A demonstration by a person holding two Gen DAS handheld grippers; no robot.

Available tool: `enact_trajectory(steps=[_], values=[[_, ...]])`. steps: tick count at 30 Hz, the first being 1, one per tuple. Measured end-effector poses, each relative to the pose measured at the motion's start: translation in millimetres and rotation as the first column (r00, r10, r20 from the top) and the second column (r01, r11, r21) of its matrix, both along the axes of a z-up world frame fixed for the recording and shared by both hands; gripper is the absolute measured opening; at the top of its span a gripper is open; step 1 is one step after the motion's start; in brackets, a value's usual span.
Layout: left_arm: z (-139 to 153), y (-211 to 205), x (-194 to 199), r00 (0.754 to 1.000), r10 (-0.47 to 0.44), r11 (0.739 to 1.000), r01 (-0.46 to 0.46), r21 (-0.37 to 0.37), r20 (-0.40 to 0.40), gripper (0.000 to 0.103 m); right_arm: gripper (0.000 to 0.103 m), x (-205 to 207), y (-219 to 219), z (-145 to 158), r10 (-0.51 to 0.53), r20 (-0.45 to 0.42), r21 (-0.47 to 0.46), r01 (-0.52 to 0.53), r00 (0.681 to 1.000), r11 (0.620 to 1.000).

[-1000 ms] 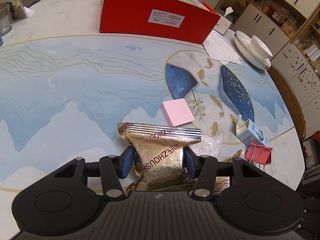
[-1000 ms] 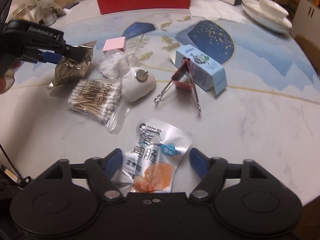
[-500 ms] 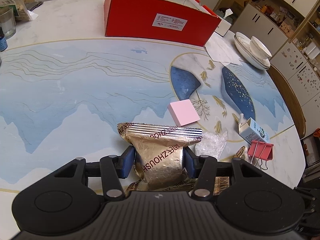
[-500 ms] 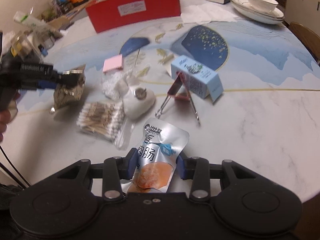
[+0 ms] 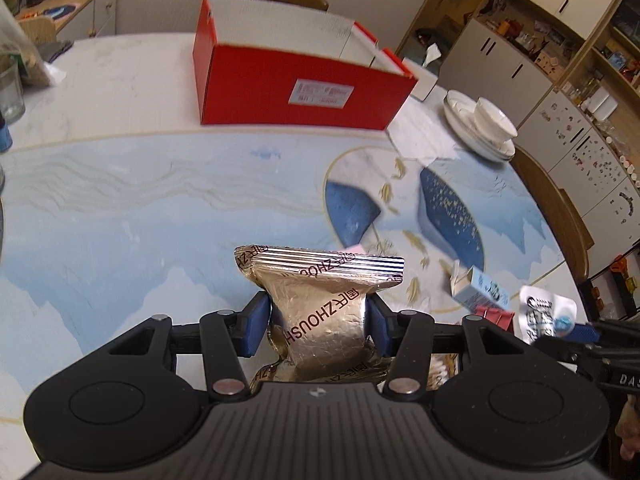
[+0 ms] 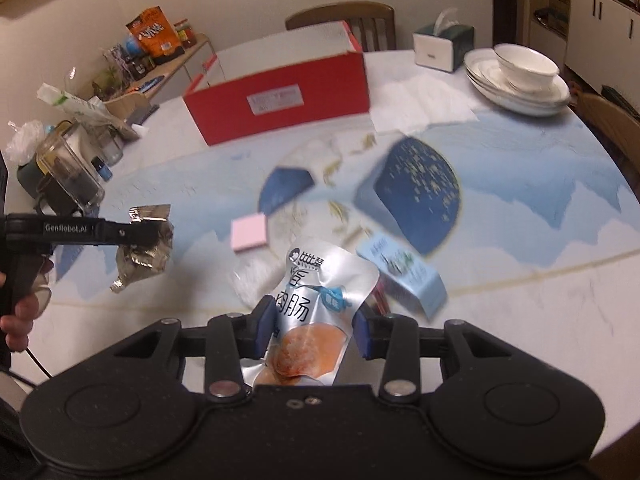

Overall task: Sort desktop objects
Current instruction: 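Carry the gold foil packet and sausage packet with both tools over the box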

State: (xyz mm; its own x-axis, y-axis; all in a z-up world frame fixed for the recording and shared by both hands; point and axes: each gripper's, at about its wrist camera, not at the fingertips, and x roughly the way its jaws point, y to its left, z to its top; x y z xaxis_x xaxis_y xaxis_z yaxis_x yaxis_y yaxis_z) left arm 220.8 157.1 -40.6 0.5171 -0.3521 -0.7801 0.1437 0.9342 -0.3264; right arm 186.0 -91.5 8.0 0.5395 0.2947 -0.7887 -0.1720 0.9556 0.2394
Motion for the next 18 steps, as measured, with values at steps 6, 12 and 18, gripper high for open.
enact_trajectory(steps=[6, 12, 18], values=[[16, 3, 11, 0.999, 0.003, 1.000, -0.003, -0.004, 0.033, 0.050, 0.039, 30, 15, 23, 0.054, 0.051, 0.001, -0.055, 0.997, 0.999], [29, 2, 31, 0.998, 0.023, 1.000, -0.023, -0.004, 0.060, 0.051, 0.039, 68, 21, 42, 0.120, 0.091, -0.009, -0.120, 0.989, 0.993], [45, -2, 59, 0.992, 0.072, 0.997, -0.073, 0.000, 0.101, 0.051, 0.039, 112, 20, 56, 0.188, 0.122, -0.009, -0.188, 0.975, 0.982]])
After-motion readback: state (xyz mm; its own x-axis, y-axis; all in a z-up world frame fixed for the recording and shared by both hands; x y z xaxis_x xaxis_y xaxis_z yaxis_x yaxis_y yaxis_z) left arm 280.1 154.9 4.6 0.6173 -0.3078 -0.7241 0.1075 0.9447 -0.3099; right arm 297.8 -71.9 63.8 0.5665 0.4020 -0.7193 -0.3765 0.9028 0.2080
